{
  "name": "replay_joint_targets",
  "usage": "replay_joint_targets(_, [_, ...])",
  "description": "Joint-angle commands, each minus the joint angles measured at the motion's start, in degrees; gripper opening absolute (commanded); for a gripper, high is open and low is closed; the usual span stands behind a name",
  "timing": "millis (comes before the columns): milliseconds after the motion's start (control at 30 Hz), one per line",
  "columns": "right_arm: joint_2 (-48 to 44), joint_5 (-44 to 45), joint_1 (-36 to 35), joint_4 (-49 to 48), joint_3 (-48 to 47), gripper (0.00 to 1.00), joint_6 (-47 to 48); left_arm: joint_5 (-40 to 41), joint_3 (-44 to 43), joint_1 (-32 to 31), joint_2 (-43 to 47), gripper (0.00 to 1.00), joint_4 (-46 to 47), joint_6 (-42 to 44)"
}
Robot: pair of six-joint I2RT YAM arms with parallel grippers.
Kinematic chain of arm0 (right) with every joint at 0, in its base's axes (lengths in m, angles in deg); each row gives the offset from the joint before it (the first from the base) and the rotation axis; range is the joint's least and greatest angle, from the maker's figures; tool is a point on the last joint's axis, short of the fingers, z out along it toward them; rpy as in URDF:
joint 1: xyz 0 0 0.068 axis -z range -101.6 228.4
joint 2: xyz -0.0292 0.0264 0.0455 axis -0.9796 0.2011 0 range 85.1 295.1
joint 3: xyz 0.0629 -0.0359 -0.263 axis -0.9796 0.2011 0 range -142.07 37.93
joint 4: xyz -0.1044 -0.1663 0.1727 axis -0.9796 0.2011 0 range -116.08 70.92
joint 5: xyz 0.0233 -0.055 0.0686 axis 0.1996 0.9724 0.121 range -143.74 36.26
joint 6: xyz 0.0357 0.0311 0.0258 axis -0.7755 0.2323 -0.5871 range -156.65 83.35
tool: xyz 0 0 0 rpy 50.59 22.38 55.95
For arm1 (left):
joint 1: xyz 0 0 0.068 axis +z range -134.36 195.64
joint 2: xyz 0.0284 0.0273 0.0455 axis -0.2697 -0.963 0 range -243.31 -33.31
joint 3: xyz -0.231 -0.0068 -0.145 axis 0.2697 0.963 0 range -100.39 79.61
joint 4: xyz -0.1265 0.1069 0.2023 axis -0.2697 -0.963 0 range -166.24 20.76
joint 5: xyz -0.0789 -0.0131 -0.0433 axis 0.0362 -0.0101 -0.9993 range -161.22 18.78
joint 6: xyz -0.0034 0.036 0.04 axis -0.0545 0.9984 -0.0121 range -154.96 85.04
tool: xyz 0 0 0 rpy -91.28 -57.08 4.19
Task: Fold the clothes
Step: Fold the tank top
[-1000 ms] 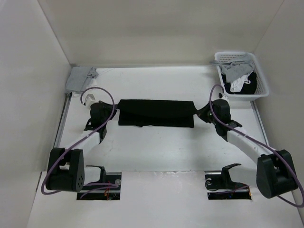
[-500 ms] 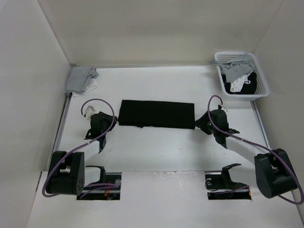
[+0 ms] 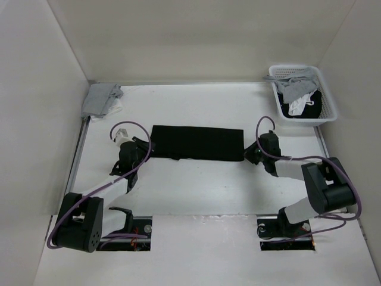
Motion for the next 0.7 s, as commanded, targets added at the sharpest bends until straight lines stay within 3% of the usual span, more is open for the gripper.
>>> replay_joint_targets(0, [-2.0,1.5,1.2,-4.7,-0.1,0.03,-3.6,-0.5,-2.7,-2.1,0.4,0.19,4.2,0.2])
replay_joint_targets(233, [-20.0,9.8,4.3,7.6,1.1,0.00,2.8,1.6,-3.8,-12.3,-1.8,0.19,5.2,0.4])
replay_joint_targets(400, [-30.0,17.6,1.6,19.2,-5.9,0.00,10.0,2.1,-3.8,-16.3,-1.1,0.19,6.0,-0.6])
replay_joint_targets(667, [-25.6,26.9,-14.3,28.8,-21.4,0.01,19.4,0.7,-0.2,-14.0,9.0,0.21,2.9,-0.9])
